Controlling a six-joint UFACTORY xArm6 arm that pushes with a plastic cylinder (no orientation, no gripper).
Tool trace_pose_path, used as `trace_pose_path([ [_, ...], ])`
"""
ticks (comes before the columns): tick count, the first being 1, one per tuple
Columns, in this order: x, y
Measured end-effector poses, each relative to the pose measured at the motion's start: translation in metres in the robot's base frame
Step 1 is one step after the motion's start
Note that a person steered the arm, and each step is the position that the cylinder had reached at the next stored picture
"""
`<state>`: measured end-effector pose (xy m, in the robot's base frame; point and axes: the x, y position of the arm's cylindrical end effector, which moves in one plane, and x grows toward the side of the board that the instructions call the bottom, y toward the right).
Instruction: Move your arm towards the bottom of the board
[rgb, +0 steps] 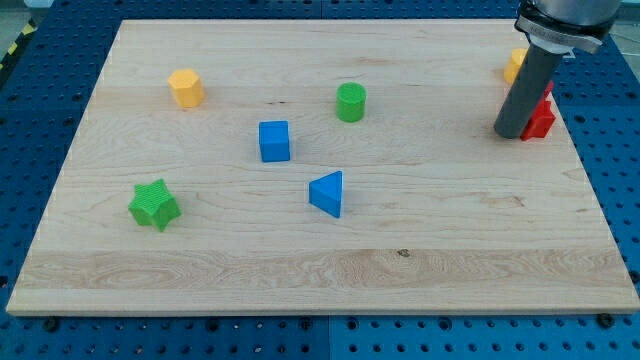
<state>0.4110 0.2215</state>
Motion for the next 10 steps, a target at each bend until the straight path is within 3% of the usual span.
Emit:
trace_pose_path([
  [4, 0.001, 0.015],
  [7, 0.066, 0.017],
  [9, 0.075, 0.017],
  [10, 0.102, 0.017],
])
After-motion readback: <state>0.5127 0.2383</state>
